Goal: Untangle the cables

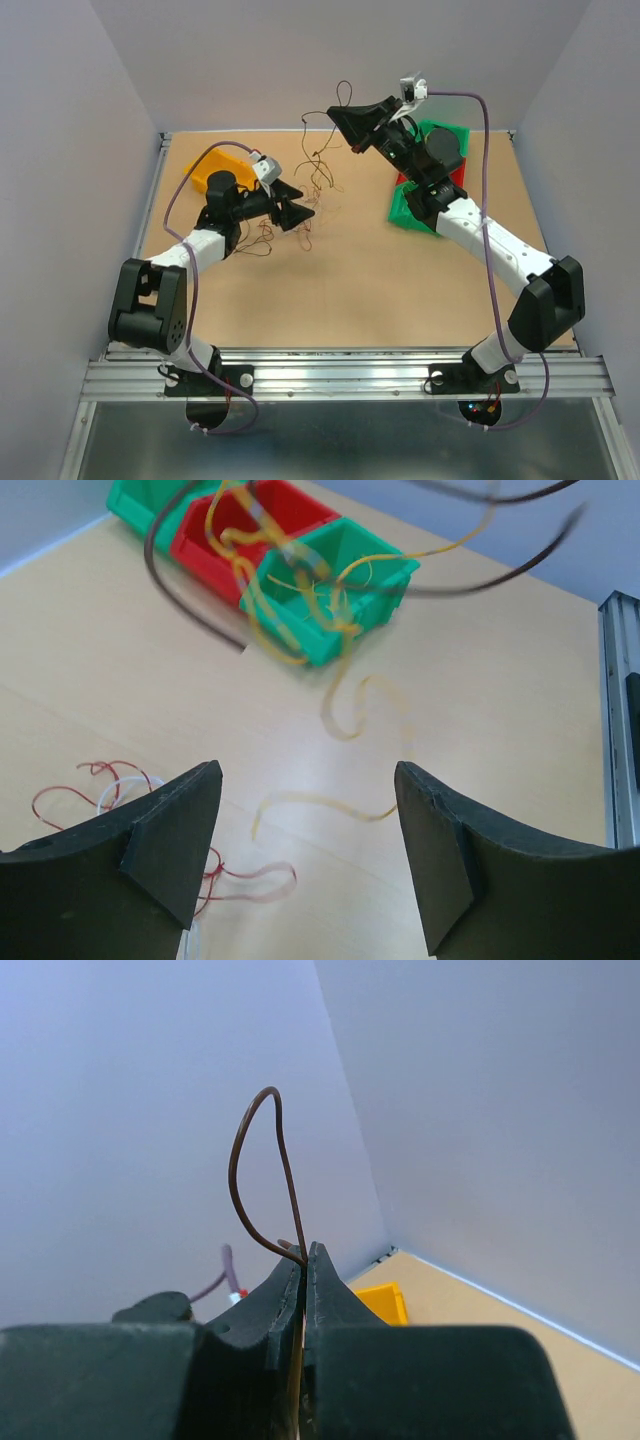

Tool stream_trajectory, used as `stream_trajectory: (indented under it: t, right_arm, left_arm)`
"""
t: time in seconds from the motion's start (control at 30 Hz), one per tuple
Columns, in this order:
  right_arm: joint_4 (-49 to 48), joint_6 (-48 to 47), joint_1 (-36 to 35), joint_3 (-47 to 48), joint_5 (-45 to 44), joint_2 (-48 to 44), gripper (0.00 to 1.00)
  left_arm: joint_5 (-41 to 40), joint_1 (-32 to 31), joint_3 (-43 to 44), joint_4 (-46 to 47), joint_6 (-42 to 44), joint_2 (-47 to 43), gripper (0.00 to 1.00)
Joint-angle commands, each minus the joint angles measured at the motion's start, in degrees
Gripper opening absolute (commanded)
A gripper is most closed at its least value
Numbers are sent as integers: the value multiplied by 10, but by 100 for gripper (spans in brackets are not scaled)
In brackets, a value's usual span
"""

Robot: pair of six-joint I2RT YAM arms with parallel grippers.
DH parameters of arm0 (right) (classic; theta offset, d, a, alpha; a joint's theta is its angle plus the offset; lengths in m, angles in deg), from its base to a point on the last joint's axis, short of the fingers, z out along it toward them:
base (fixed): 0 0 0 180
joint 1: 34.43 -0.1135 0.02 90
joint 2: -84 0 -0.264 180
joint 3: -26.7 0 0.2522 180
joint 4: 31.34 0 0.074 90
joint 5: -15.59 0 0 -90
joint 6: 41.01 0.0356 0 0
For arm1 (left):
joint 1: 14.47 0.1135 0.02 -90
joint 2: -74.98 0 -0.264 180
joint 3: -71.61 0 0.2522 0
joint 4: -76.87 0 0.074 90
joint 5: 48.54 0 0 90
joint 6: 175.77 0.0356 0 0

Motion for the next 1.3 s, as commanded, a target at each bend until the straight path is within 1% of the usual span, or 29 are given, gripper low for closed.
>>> stream_trajectory:
  t: [0.0,0.07,0.17,0.27,0.43,0.57,0.83,0.97,1.07,1.27]
  right_arm:
    - [-26,32,-4,45,-12,-18,1]
    - [-26,40,-4,52,-9,-17,0]
    - [-30,51,-4,52,-5,-18,0]
    - [-34,57,-4,51,-2,-19,1]
    - [-34,61,-4,51,1,-17,1]
    - [-41,72,-4,47,2,-14,1]
    - [-78,88,-8,18,-5,-21,0]
    - [-84,91,-11,13,-5,-22,0]
    - [-85,91,-13,13,-7,-21,0]
    - [-86,93,-19,17,-5,-15,1]
  left_arm:
    - [-27,-9,41,22,-10,32,79]
    - [-52,-11,57,10,-13,44,79]
    - [-43,-12,74,10,-30,62,77]
    - [-20,-13,71,32,-44,62,76]
    - [-19,-15,41,69,-49,31,78]
    - [1,-17,45,107,-89,32,79]
    - [-16,-18,60,121,-115,40,79]
    - [2,-18,65,148,-145,48,78]
    - [-1,-19,39,179,-141,22,78]
    - [5,-25,25,199,-147,-4,80]
